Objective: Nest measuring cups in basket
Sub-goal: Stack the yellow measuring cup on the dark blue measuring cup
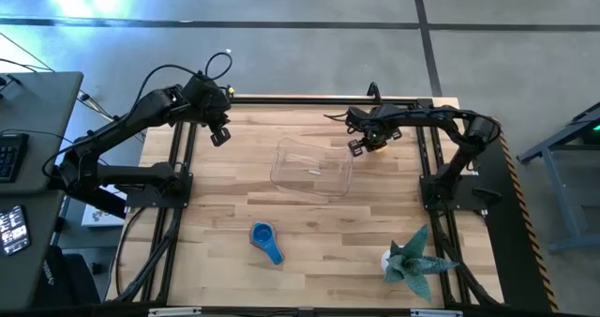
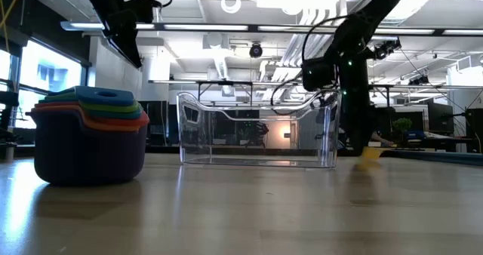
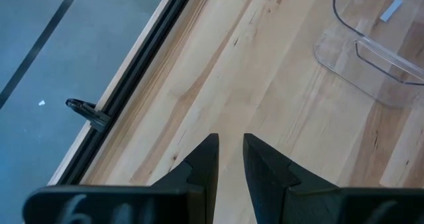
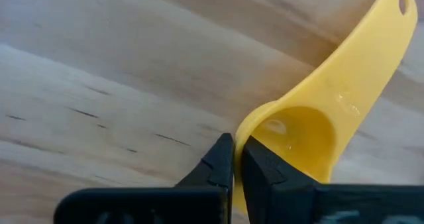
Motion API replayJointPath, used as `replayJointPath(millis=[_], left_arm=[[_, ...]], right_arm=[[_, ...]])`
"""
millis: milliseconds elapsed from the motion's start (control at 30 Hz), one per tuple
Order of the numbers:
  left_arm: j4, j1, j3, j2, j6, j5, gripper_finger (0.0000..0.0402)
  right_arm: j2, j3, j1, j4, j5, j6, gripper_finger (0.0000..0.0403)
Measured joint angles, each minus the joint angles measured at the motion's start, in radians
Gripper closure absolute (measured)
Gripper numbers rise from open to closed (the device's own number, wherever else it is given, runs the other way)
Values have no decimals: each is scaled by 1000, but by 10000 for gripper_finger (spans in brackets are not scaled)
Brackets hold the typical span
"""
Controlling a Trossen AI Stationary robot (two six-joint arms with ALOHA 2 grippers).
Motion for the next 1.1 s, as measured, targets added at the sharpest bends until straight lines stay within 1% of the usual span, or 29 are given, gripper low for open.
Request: replayJointPath(millis=[133, 400, 567, 733, 867, 1000, 1100], left_arm=[[-1, 0, 0, 0, 0, 0, 342], [-2, 0, 0, 0, -1, 1, 342], [-4, -1, 0, 0, -3, 3, 342], [-10, -1, 0, 0, -62, 11, 342], [-11, -1, 0, 0, -71, 11, 342], [-17, -2, 0, 0, -97, 15, 342], [-40, -2, 0, 0, -116, 51, 342]], right_arm=[[-35, 61, 16, -40, 15, -1, 399], [-133, 215, 70, -121, 117, 25, 401], [-166, 314, 124, -130, 148, -24, 402], [-171, 433, 200, -123, 147, -156, 402], [-171, 502, 265, -83, 141, -252, 402], [-171, 538, 326, -41, 110, -284, 402], [-171, 544, 381, -14, 85, -288, 402]])
